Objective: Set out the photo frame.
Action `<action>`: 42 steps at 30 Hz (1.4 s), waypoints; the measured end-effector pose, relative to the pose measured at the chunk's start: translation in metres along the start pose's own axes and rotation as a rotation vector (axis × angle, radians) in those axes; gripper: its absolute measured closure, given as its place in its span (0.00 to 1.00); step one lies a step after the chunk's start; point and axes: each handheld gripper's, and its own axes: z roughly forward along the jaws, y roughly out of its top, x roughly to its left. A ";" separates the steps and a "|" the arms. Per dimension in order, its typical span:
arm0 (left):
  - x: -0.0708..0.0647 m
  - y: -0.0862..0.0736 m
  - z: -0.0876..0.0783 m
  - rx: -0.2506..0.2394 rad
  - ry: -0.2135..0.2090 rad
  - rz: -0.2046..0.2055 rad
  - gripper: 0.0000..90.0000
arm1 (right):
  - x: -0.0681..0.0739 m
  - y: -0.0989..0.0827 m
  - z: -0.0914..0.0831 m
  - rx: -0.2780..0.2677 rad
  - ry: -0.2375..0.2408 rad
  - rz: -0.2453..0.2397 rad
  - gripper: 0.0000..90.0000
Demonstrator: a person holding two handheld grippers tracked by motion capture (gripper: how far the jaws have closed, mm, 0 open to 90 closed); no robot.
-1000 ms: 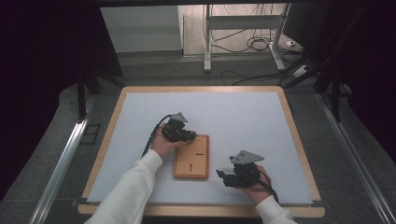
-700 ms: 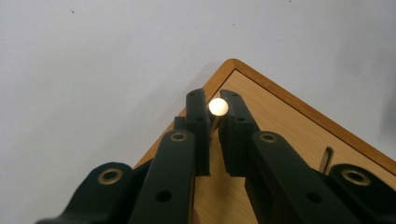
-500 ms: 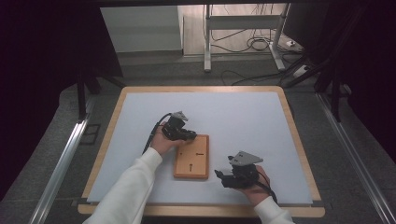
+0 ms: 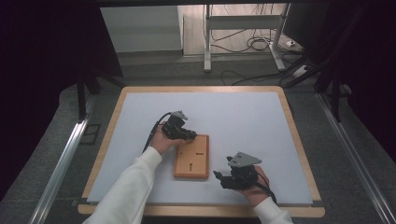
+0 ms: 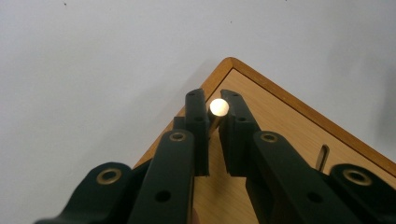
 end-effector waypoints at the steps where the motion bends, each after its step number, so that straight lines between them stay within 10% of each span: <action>1: 0.000 0.000 0.000 -0.001 -0.001 -0.002 0.92 | 0.000 0.000 0.000 -0.001 0.000 0.000 0.32; 20: 0.008 0.006 0.000 0.031 -0.038 -0.049 0.92 | 0.007 0.003 0.002 0.001 0.004 -0.036 0.31; 42: 0.020 0.012 0.002 0.053 -0.098 -0.093 0.92 | 0.056 0.018 0.046 0.094 -0.154 -0.424 0.19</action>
